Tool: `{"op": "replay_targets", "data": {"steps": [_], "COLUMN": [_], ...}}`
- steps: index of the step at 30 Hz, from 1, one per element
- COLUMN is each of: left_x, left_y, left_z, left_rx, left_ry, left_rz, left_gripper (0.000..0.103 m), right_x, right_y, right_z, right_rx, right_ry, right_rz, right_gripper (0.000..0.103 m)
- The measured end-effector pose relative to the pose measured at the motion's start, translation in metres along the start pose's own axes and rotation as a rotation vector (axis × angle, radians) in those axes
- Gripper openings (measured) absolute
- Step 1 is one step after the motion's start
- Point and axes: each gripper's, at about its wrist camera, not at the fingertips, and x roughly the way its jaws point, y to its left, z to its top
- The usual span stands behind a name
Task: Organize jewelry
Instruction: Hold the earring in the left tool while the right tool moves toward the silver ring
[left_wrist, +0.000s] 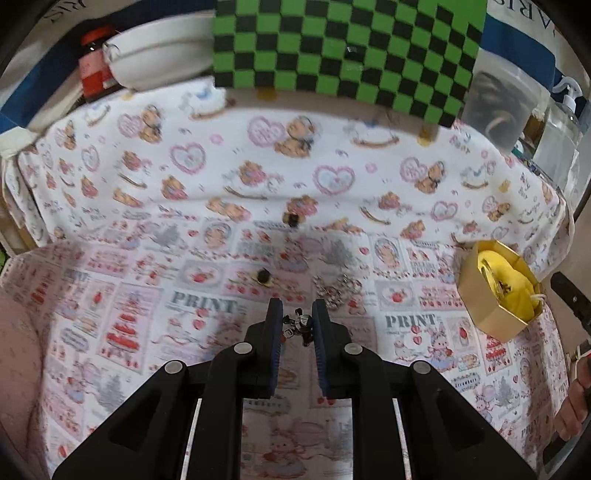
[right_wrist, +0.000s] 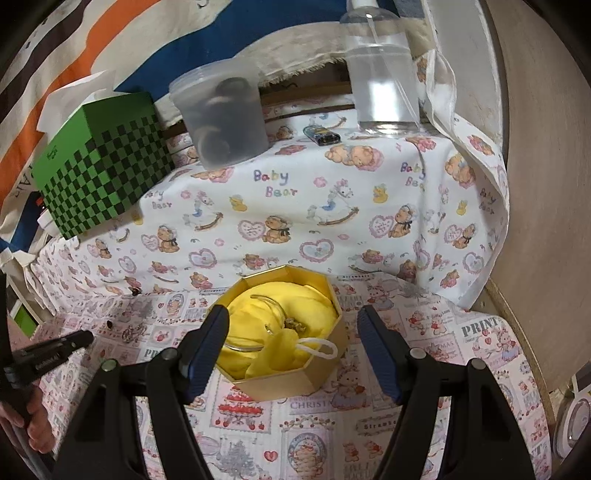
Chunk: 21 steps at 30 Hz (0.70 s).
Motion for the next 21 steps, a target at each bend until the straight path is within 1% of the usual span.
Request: {"op": "replay_targets", "data": {"steps": [7,14,17,19,21], "left_x": [-0.004,0.0,0.005,0.007,0.007], "left_y": [0.019,0.041,0.052,0.058,0.061], "left_z": [0.001,0.001,0.001,0.001,0.0], "left_rx": [-0.058,-0.123,-0.165,-0.186,-0.195], "left_ry": [-0.022,-0.019,-0.006,0.001,0.001], "left_rz": [-0.012,-0.017,-0.016,-0.021,-0.02], "left_gripper": [0.015,0.015,0.015,0.015,0.015], "right_x": [-0.006,-0.011,-0.011,-0.01,-0.01], "right_y": [0.013,0.032,0.042,0.053,0.066], "right_z": [-0.003,-0.007,-0.005,-0.003,-0.001], "right_rx": [-0.054,-0.087,-0.089,-0.112,-0.135], "right_ry": [-0.022,-0.028,-0.028,-0.031,-0.028], "right_rz": [0.002,0.038,0.04,0.027,0.039], "right_gripper": [0.071,0.071,0.071,0.071,0.071]}}
